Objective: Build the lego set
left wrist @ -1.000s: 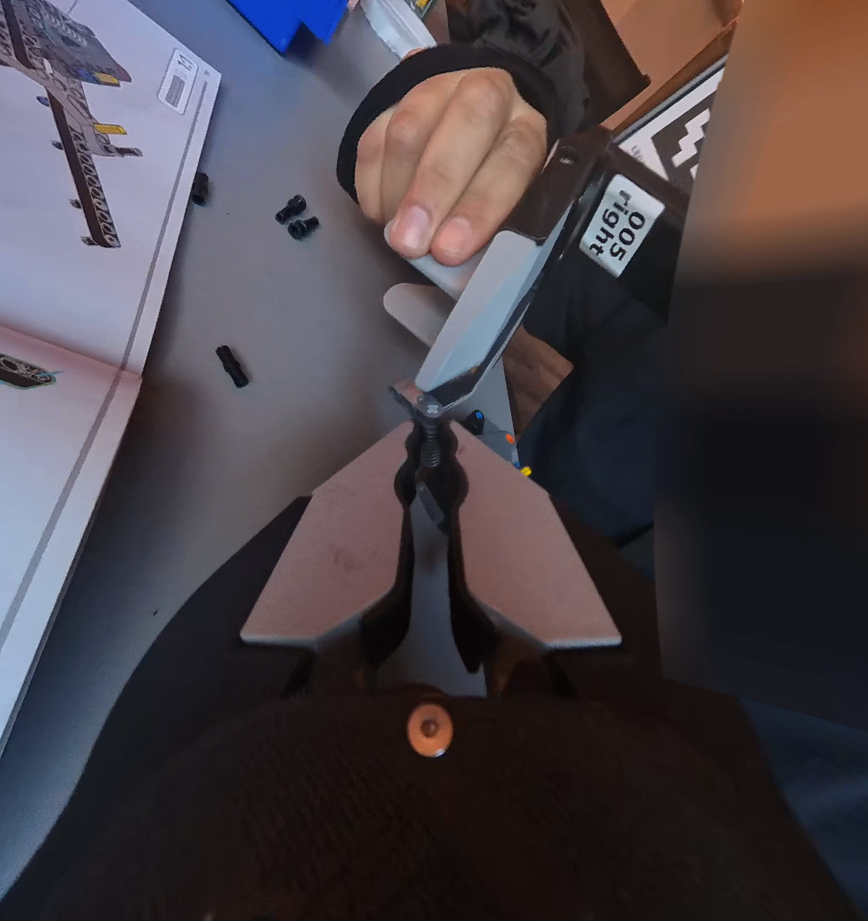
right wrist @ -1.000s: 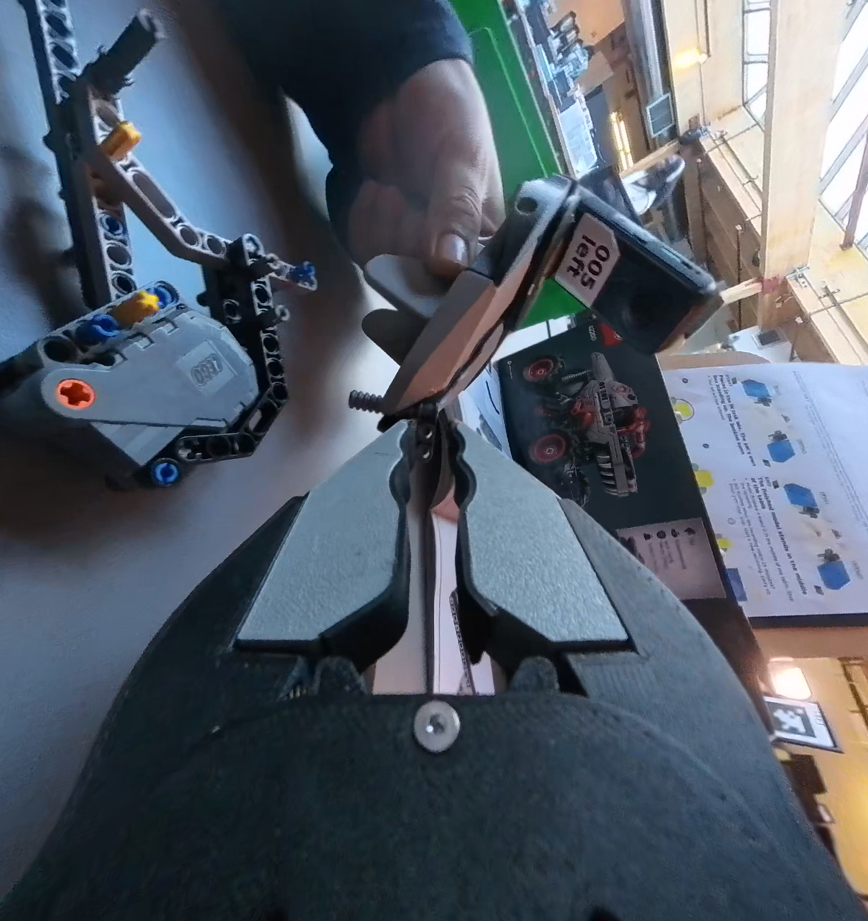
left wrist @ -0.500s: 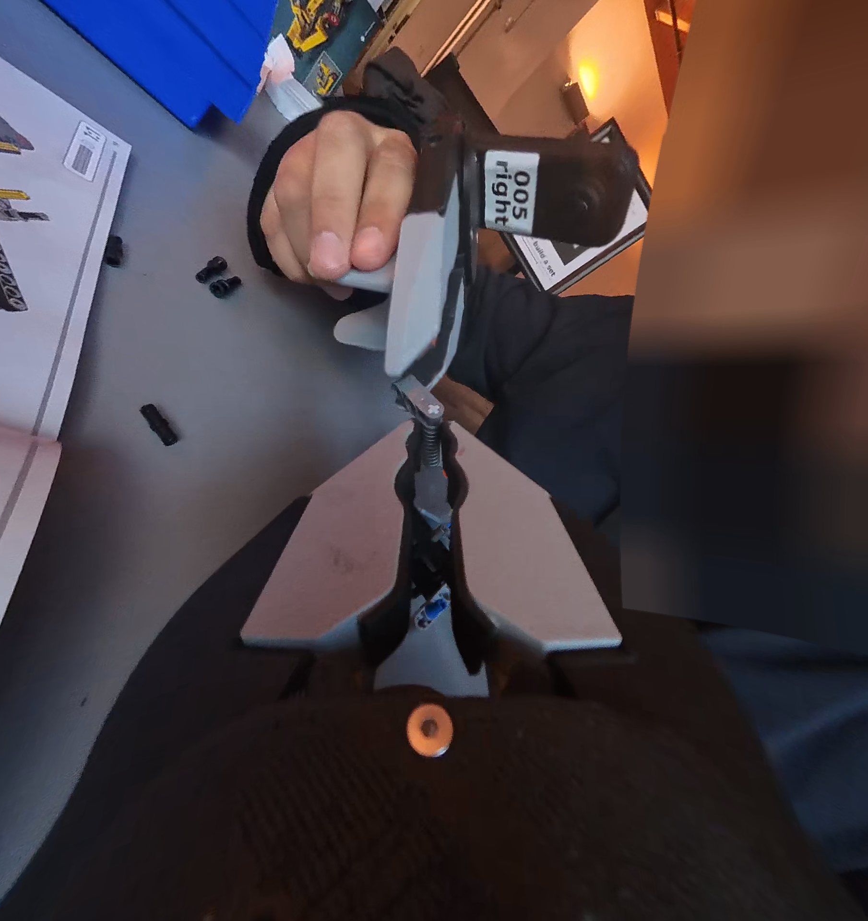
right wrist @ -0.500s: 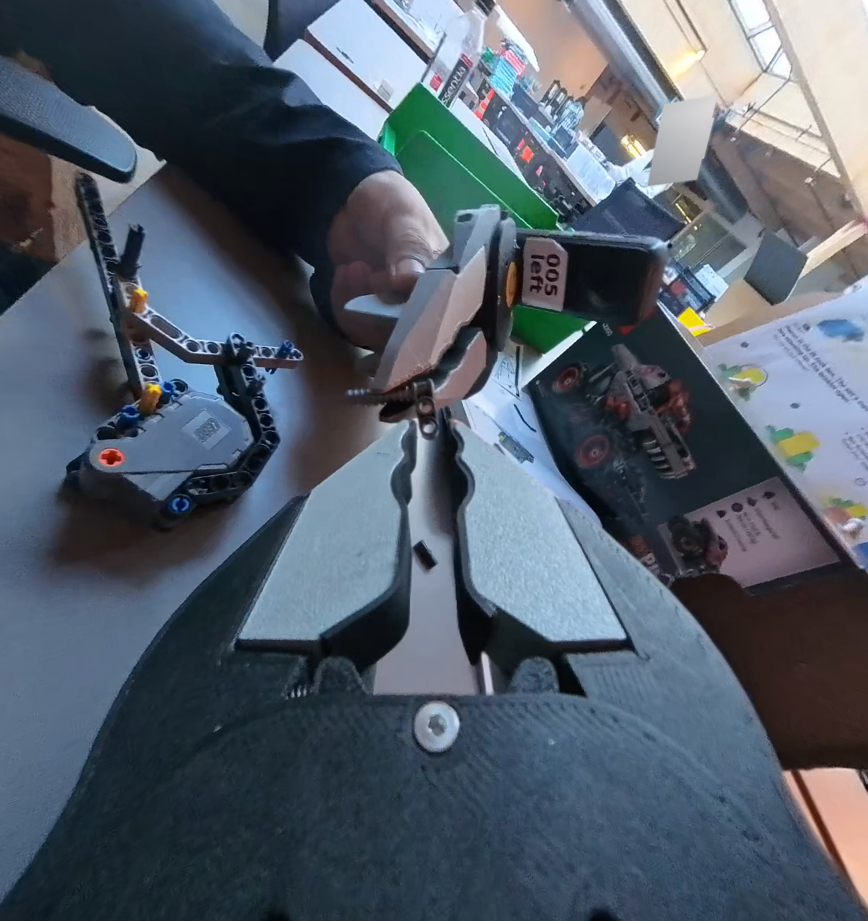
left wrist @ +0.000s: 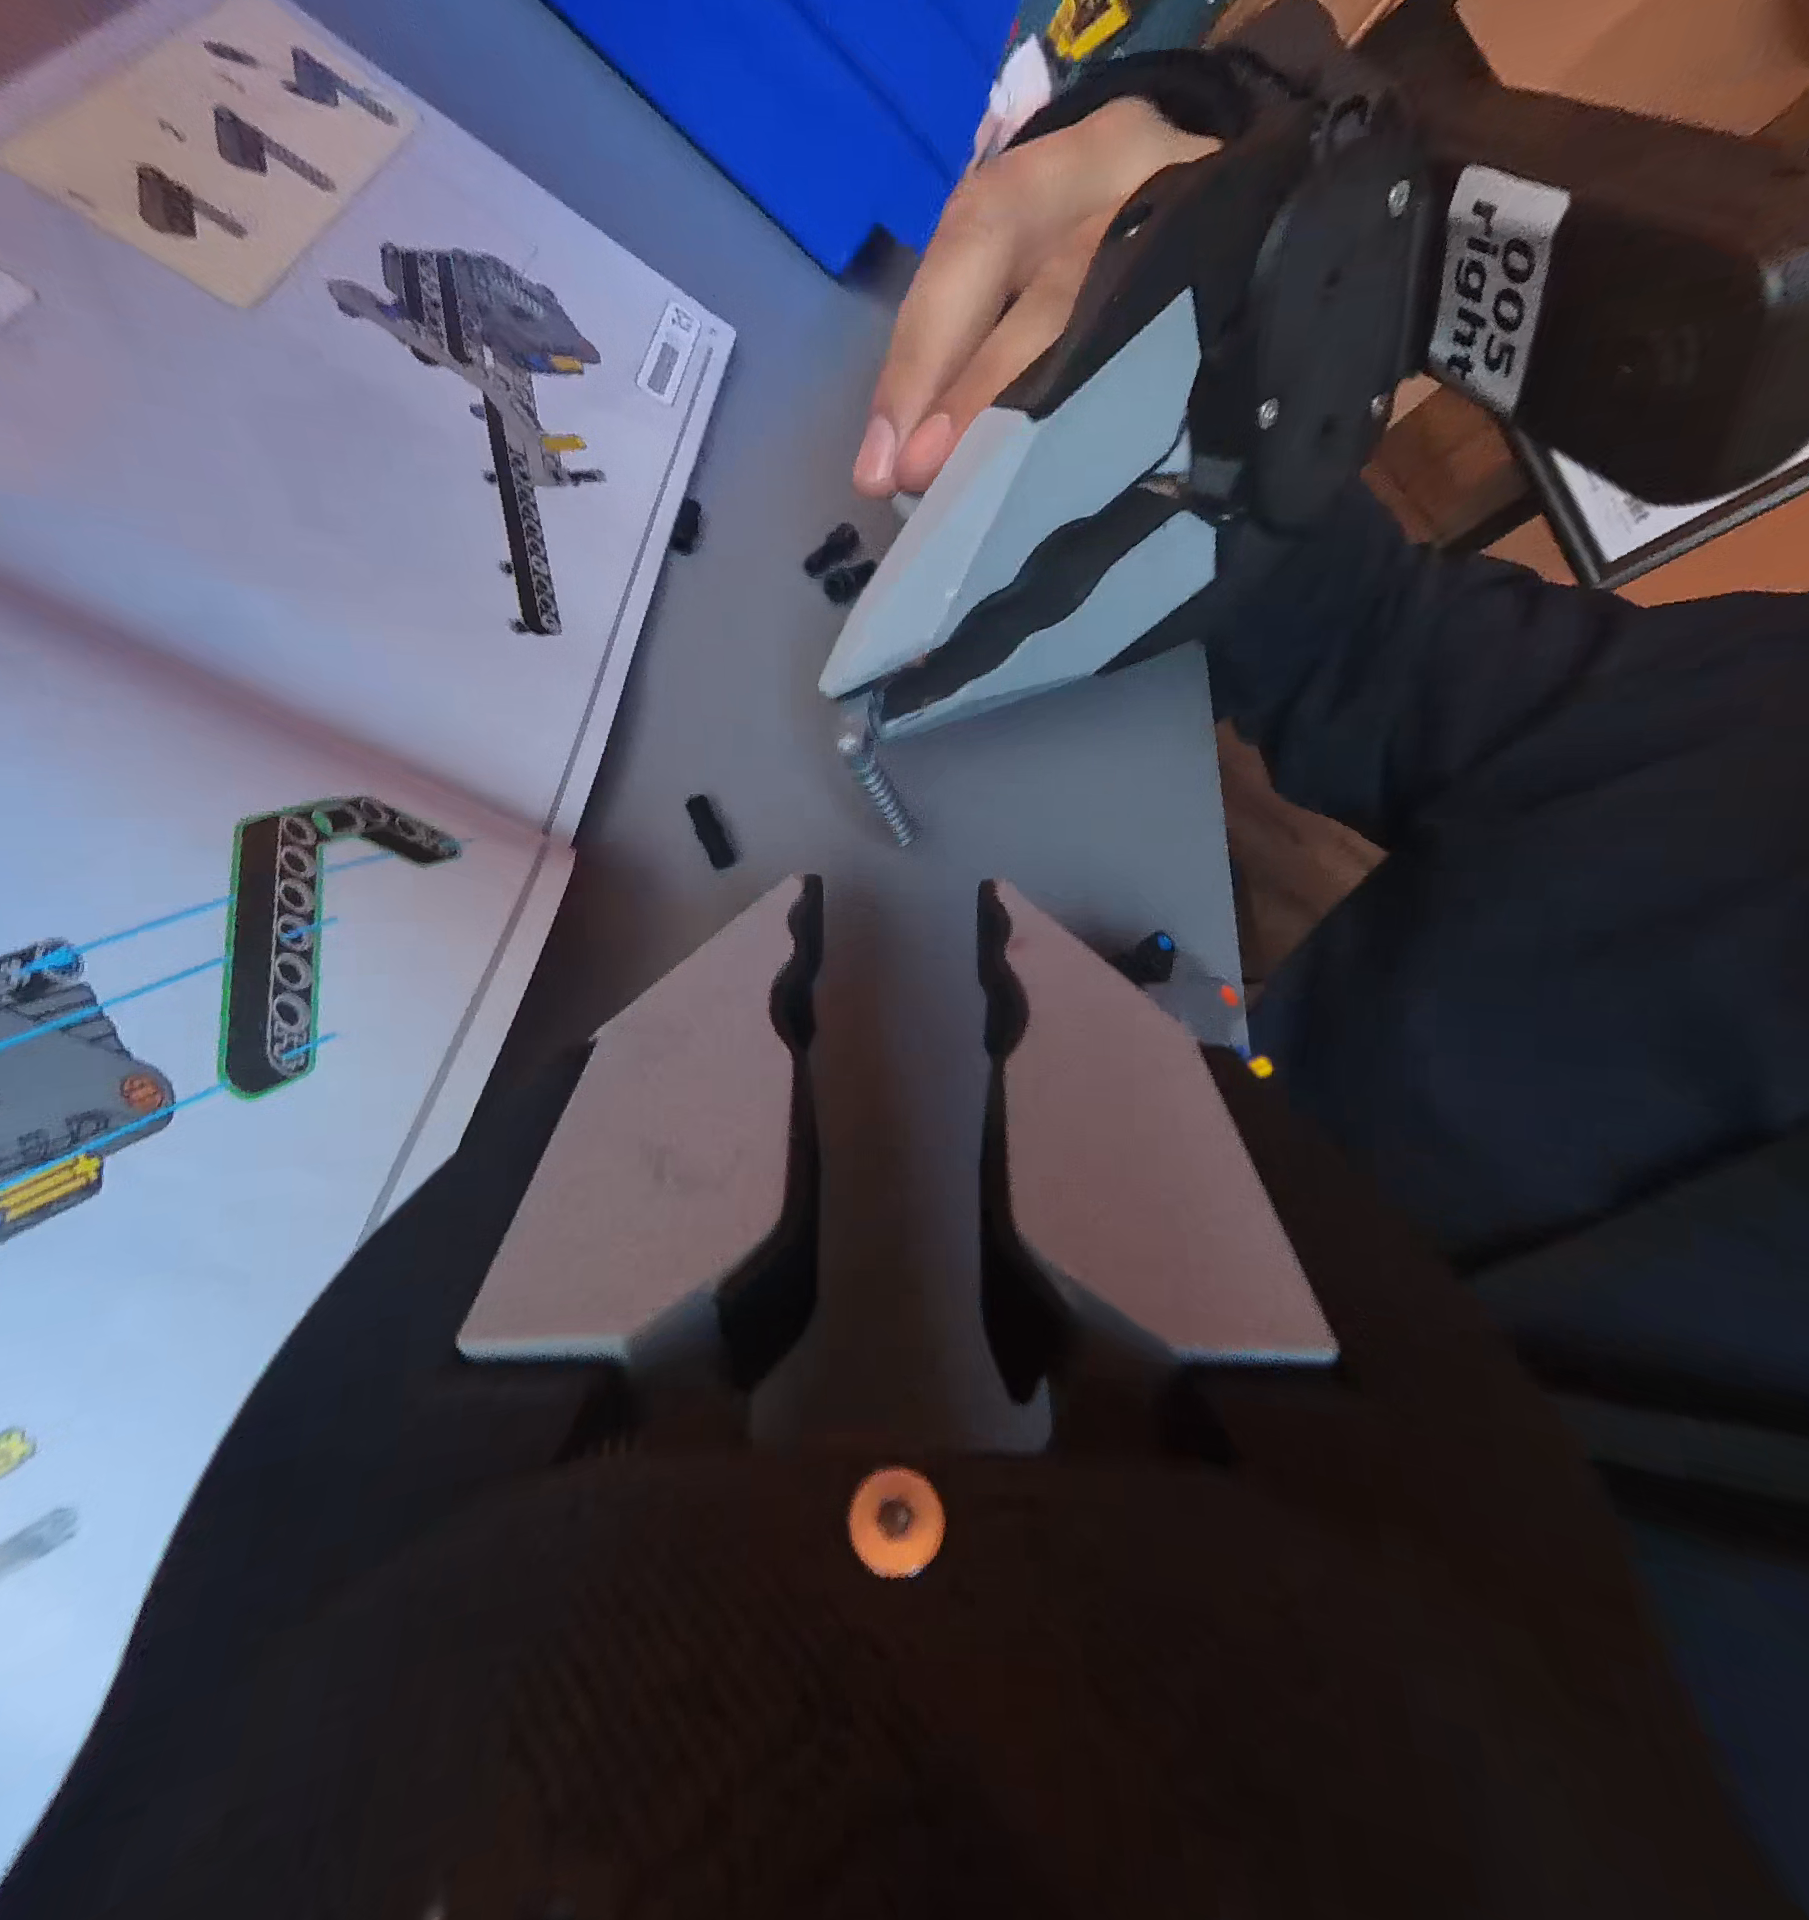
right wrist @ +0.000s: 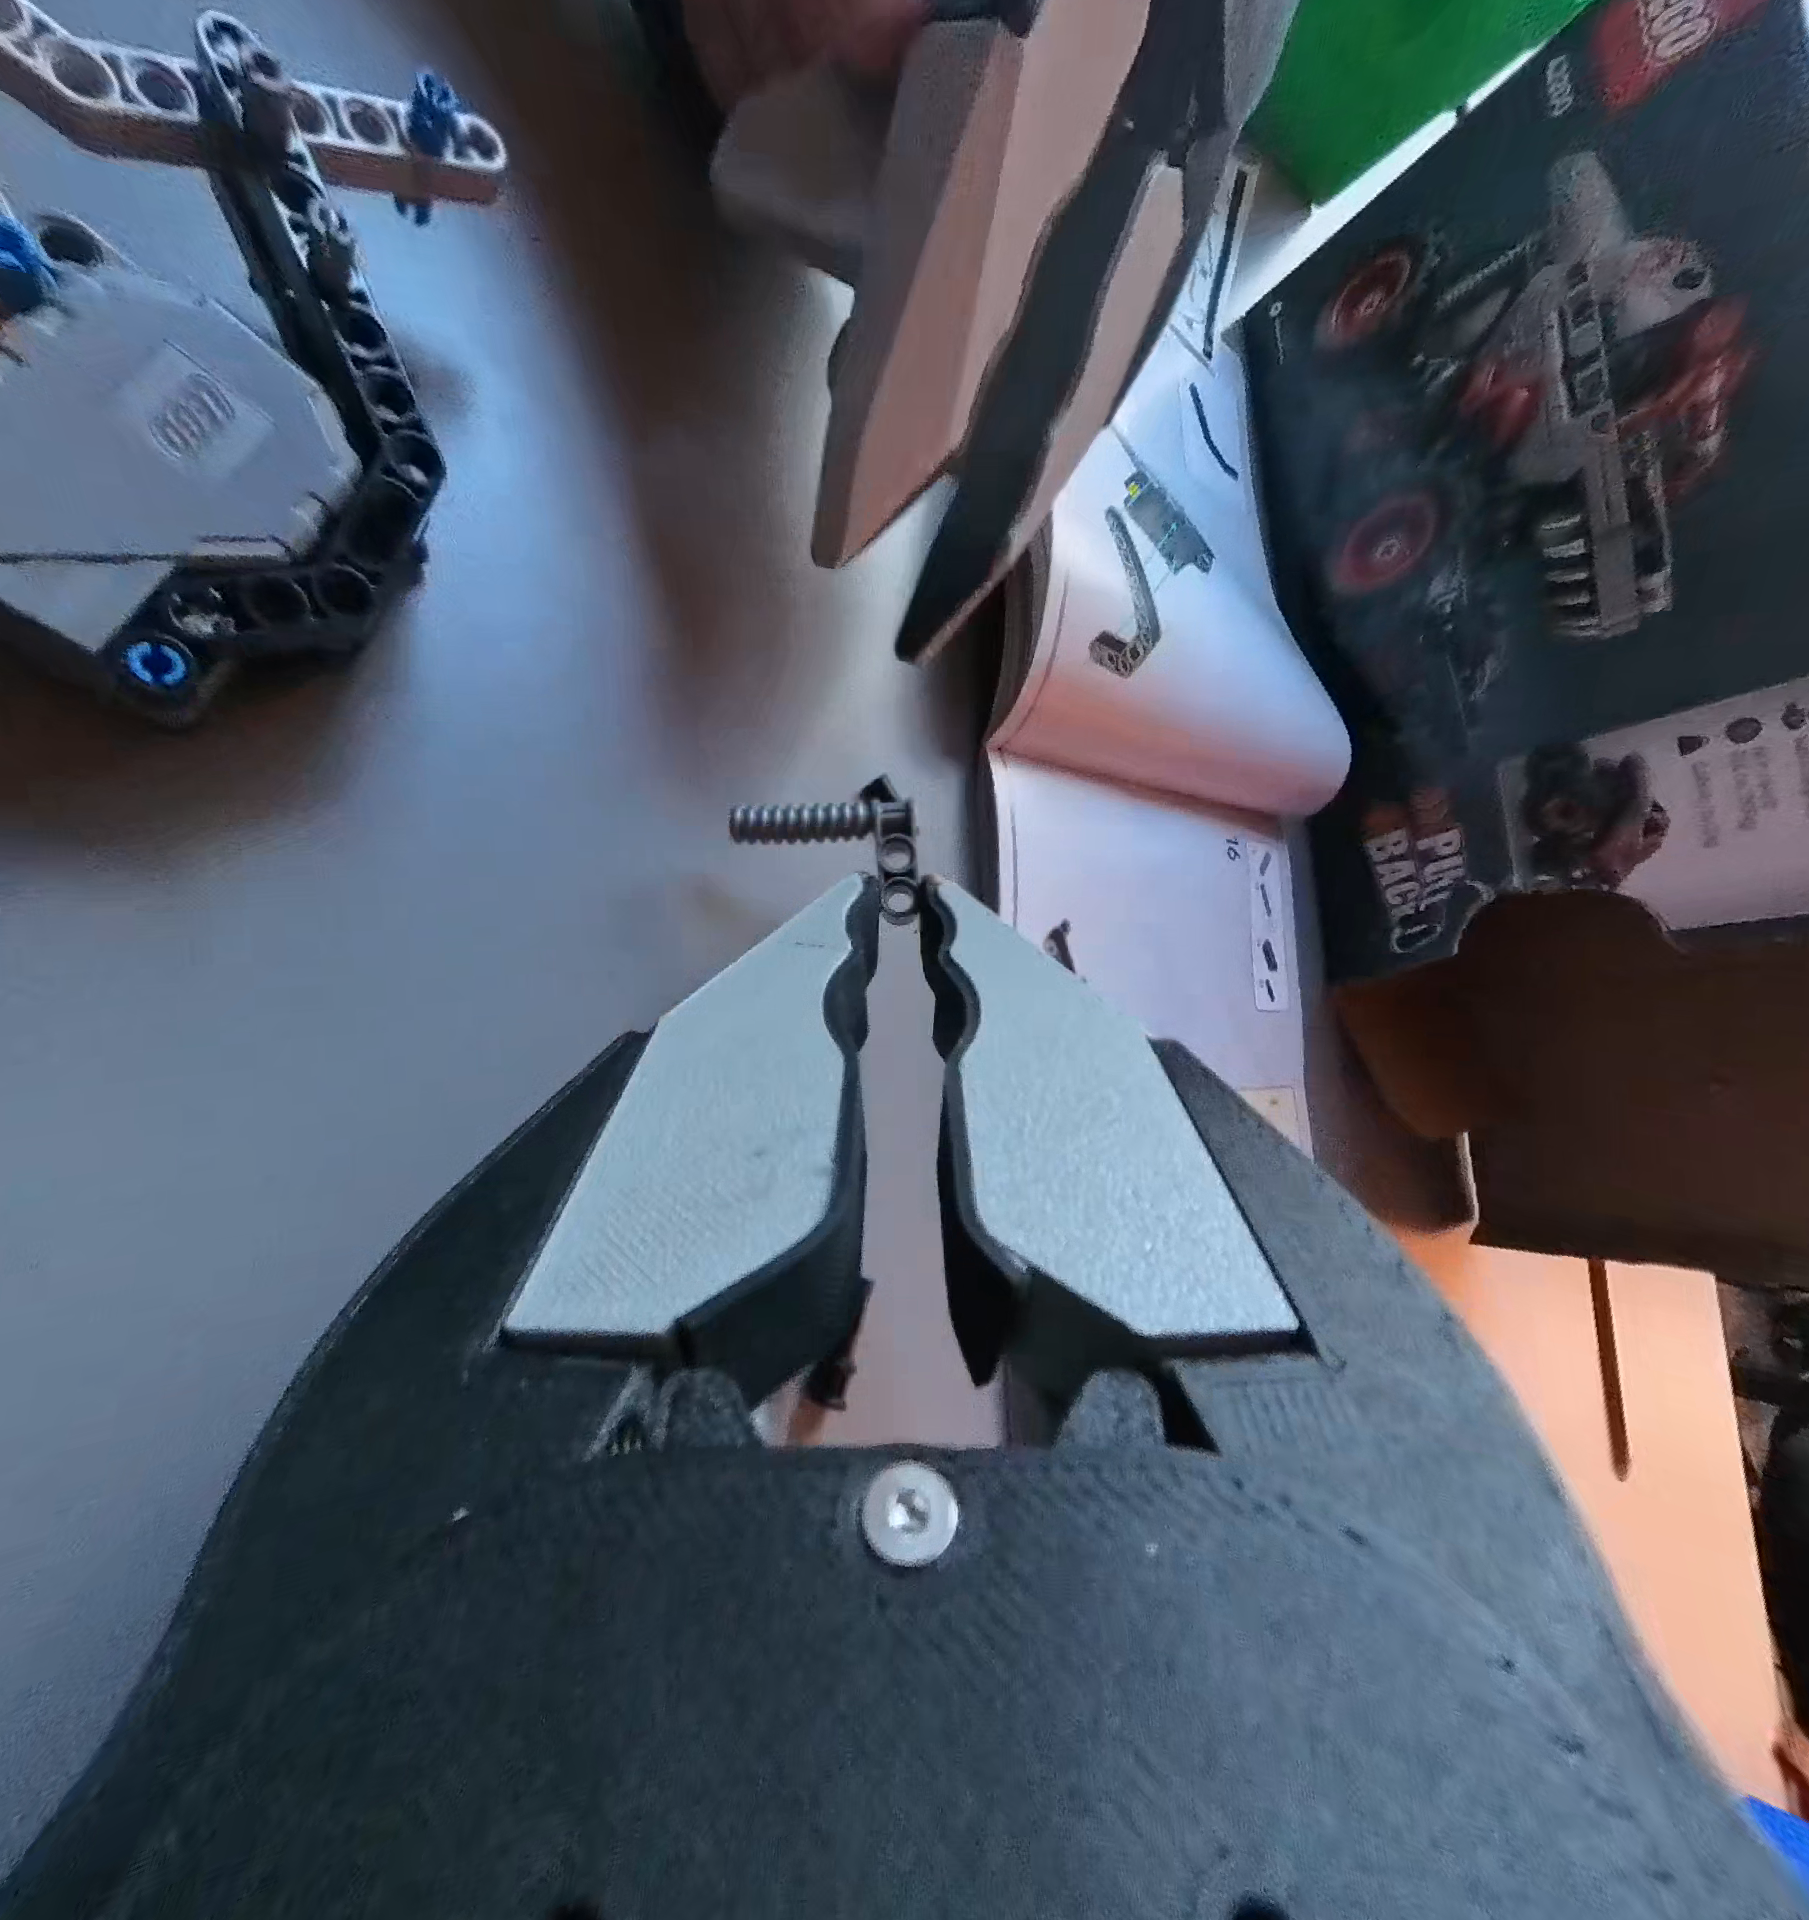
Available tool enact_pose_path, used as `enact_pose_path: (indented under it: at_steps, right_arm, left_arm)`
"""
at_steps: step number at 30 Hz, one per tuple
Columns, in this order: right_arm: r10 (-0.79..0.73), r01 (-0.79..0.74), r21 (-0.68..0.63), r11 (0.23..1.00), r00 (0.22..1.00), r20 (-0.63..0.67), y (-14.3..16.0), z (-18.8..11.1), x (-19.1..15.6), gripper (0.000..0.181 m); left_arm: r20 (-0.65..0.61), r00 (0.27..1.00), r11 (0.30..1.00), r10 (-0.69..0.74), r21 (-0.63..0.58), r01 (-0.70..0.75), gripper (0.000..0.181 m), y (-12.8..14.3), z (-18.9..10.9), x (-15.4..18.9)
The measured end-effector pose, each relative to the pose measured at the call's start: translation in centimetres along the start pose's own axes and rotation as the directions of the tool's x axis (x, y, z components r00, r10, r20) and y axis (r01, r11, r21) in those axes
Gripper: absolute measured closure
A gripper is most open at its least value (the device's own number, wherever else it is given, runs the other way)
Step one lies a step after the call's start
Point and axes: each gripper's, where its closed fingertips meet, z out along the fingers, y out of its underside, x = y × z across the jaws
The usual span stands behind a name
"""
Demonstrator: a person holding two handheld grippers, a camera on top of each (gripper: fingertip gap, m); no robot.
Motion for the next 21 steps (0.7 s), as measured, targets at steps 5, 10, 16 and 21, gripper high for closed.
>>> enact_pose_path:
  at_steps: [5, 10, 16, 21]
  right_arm:
    - [0.015, -0.015, 0.003, 1.0, 1.0, 0.016, -1.1, 0.3, -0.5, 0.176]
    - [-0.02, 0.019, 0.028, 0.999, 1.0, 0.018, -2.4, 0.4, -1.2, 0.176]
    - [-0.02, 0.019, 0.083, 0.996, 1.0, 0.008, -3.6, 0.0, -1.2, 0.176]
    - [0.139, -0.126, 0.27, 0.955, 0.99, -0.029, -5.6, -1.6, 1.0, 0.174]
  left_arm:
    - [0.052, 0.998, 1.0, 0.03, 0.006, -0.03, 0.153, -0.4, 1.0, 0.0]
    - [0.025, 1.0, 1.0, 0.007, -0.024, -0.006, 0.154, 0.3, 1.7, 0.2]
    - [-0.089, 0.996, 1.0, -0.023, -0.019, 0.022, 0.172, 0.4, 1.5, 1.7]
    - [-0.303, 0.941, 0.973, -0.153, 0.118, 0.196, 0.175, -2.0, -0.2, 3.2]
